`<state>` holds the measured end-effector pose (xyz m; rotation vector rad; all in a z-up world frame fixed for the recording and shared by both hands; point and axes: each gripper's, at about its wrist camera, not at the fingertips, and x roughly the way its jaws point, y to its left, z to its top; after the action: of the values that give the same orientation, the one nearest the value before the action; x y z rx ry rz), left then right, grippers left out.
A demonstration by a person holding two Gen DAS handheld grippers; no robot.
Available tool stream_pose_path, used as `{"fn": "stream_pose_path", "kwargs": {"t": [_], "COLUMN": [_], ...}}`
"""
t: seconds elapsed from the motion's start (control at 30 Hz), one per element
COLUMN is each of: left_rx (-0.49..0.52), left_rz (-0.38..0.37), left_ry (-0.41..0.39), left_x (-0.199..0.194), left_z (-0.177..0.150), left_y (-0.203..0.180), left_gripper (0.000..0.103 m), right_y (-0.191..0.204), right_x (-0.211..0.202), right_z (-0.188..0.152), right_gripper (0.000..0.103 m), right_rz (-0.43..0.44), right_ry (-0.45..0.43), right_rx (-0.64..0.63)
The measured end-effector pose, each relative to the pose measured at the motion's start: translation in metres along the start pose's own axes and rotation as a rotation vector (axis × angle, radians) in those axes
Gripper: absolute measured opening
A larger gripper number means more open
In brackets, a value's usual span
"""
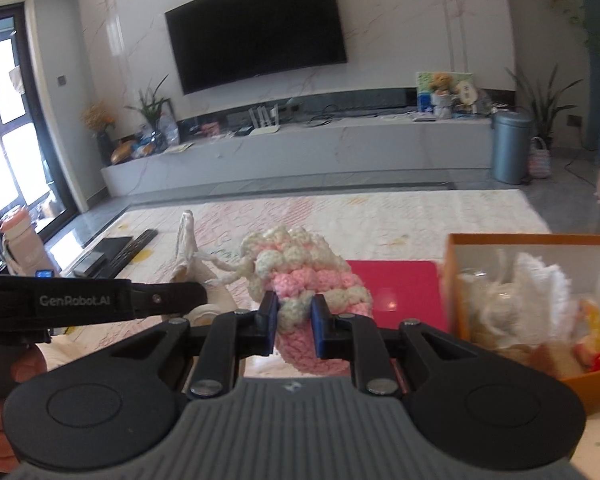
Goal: Organize soft objects
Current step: 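Carry the beige pad with the left tool while the right tool carries the crochet item to the orange box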
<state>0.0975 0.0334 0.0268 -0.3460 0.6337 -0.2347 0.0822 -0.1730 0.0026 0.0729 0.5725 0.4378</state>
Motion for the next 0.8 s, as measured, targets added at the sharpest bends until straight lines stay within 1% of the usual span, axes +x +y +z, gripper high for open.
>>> {"fn": "stream_pose_path", "kwargs": {"t": [0.13,0.3,0.4,0.5,0.6,0.7,0.8], "left_rx": [0.073,0.157,0.198,0.248,0.284,0.311,0.338], "left_rz": [-0.078,-0.171,-0.215,-0.238,-0.261,-0.259,-0.255], "left_ry": [0.006,0.039,0.072,0.112,0.158,0.197,0.234], "left_x": [0.019,0.052,0.074,0.101,0.127,0.152,0.173], "left_z": [0.009,0.016,0.017,0.016,0.011,0.006,0.001], "left_y": [-0.037,-0.082,-0.106,-0.128,-0.141,-0.144,-0.140], "left_gripper": [0.007,0.007,0.007,0.007,0.007,0.007,0.007], "right_y": [-0.033,-0.078,-0.104,-0.131,-0.155,-0.172,-0.186], "right_x": [-0.021,-0.040,-0.043,-0.035,-0.022,-0.004,0.013], "right_z": [0.008,0.021,0.027,0.032,0.034,0.032,0.027], "right_gripper": [0.016,0.016,0.016,0.016,0.016,0.016,0.016], "right_rz": [-0.077,-0.180,-0.233,-0.278,-0.308,-0.338,-0.355], "right_ry": [-0.020,-0.035,-0.027,0.006,0.050,0.095,0.138], "right_rx": [0.001,-0.005,-0.002,0.009,0.028,0.031,0.016]}}
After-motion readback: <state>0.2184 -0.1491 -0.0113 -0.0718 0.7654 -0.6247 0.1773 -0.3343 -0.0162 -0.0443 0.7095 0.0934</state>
